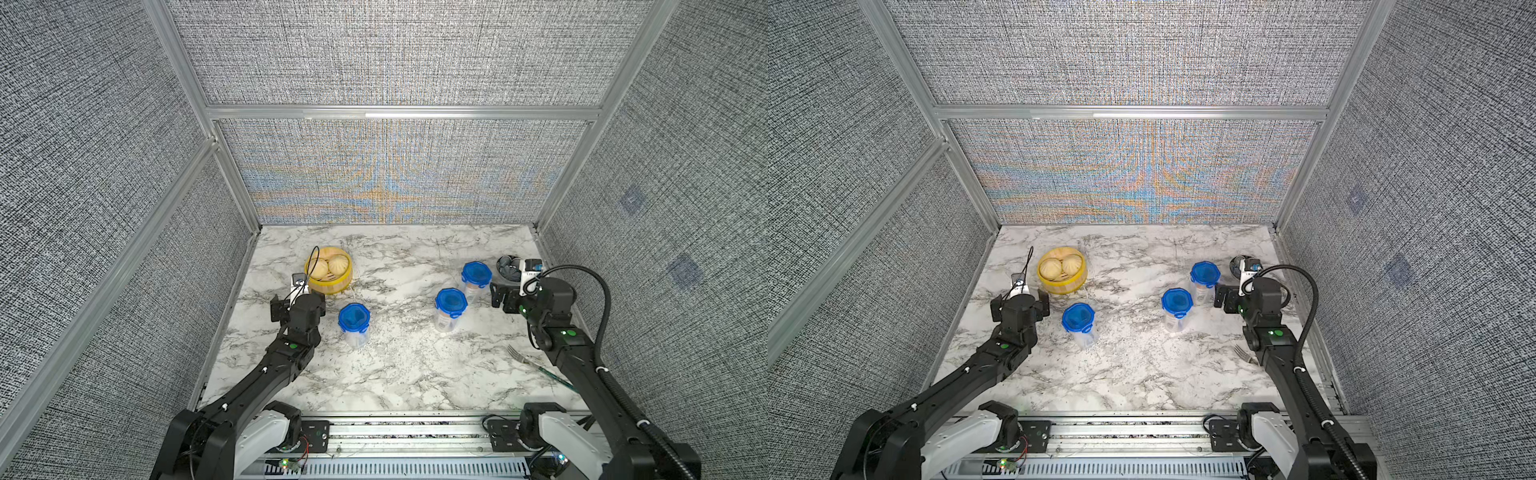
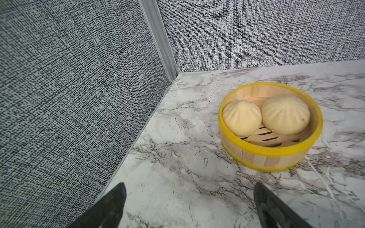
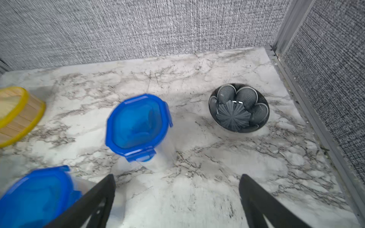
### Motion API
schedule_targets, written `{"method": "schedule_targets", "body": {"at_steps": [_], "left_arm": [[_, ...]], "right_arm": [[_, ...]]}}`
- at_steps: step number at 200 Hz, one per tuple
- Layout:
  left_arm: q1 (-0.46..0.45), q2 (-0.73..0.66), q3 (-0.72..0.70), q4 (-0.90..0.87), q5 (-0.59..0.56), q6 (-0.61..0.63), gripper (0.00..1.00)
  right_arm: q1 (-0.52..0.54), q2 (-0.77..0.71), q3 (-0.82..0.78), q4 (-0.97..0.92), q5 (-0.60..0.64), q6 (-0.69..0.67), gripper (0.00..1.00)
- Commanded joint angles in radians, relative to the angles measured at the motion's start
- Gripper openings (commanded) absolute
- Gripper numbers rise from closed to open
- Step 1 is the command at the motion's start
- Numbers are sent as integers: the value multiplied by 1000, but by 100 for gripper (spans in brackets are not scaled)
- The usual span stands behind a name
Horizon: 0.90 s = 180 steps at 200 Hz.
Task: Pack away toiletry kits
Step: Reset both arms
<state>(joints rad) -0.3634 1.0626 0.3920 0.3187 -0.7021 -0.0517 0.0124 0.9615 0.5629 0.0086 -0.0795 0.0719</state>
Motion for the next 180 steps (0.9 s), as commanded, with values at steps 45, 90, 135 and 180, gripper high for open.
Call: {"method": "schedule_targets", "body": {"at_steps": [45, 90, 135, 180], "left_arm": [[65, 243, -124, 582, 157, 74, 99], [79, 366, -101, 698, 173, 146, 99], [104, 436, -95, 759, 196, 132, 99], [105, 447, -101, 792, 196, 140, 99]], "right_arm": [[-9, 121, -115, 389, -4, -91, 99], [-7, 253, -163, 562, -40, -70, 99], [0, 316, -175, 603, -17, -86, 99], [7, 371, -196, 689, -3, -108, 99]]}}
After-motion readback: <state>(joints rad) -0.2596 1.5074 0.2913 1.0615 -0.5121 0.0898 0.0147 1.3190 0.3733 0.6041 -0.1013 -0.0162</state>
